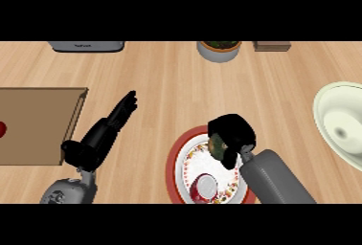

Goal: Pick the squash from the plate and place it in the bowl

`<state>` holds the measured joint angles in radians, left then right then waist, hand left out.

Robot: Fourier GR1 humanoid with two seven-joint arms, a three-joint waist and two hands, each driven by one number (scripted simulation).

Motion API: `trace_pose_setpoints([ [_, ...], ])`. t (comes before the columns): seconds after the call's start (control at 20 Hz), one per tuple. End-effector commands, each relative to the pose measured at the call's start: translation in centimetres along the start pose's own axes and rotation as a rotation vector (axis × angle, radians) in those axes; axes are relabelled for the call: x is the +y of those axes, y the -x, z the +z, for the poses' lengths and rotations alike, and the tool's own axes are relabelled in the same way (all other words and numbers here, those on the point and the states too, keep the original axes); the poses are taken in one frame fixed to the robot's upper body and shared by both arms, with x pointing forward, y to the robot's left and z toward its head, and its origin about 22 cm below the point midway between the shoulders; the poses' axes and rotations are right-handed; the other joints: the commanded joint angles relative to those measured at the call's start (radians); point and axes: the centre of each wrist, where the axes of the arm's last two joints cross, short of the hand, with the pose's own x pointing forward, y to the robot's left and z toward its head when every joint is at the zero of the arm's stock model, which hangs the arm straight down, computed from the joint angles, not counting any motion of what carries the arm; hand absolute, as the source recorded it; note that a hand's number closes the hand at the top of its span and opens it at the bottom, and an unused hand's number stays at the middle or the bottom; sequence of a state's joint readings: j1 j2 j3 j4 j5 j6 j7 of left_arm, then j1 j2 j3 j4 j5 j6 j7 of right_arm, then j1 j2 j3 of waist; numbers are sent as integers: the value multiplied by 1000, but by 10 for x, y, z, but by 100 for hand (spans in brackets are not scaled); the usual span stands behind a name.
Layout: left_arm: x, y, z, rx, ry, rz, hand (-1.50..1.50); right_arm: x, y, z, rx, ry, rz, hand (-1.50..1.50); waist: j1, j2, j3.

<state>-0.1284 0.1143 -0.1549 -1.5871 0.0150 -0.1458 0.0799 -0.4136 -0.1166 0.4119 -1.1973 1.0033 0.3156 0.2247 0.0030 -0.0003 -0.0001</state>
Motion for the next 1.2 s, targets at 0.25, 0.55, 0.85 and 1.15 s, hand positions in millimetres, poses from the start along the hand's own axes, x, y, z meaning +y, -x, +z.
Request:
trace_pose_setpoints([
  [0.25, 4, 11, 10, 34, -41, 13, 0, 56, 85, 112, -195, -124, 102, 150, -58, -11, -1],
  [0.55, 9, -5, 14, -4, -28, 4, 0, 35, 130, 176, -122, 47, 179, 150, -22, -4, 0],
  [0.85, 14, 2, 12, 1, -35, -12, 0, 1, 127, 204, -57, 401, 155, 150, -36, -6, -1],
  [1.15, 1, -5, 13, 12, -24, -6, 0, -44, 114, 228, -146, 660, -119, 150, -32, -8, 0],
])
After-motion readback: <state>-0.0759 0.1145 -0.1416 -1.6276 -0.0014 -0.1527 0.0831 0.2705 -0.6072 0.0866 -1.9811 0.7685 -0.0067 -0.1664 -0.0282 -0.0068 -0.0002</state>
